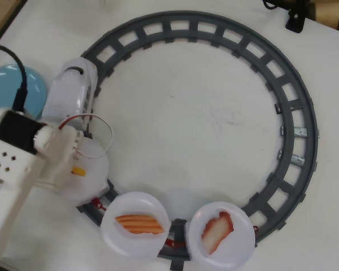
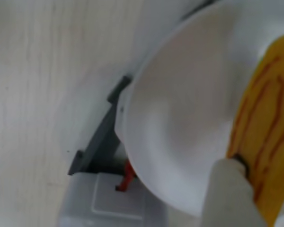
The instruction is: Pick up the sushi from the Shinkansen and put it on the blue dish
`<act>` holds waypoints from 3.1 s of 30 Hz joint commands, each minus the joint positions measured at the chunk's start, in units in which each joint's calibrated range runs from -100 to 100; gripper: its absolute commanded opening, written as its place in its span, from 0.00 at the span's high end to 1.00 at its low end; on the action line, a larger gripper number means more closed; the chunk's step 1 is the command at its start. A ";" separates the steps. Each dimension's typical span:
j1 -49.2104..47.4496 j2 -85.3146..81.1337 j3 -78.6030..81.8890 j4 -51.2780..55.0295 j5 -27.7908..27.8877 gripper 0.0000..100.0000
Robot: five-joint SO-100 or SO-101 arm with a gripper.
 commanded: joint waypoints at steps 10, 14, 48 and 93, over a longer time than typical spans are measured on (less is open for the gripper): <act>-12.21 3.83 -11.26 3.30 1.17 0.97; -12.83 10.80 -20.46 3.47 1.22 0.97; -29.90 52.36 -69.88 7.89 5.93 0.97; -26.65 48.13 -67.98 7.98 3.63 0.73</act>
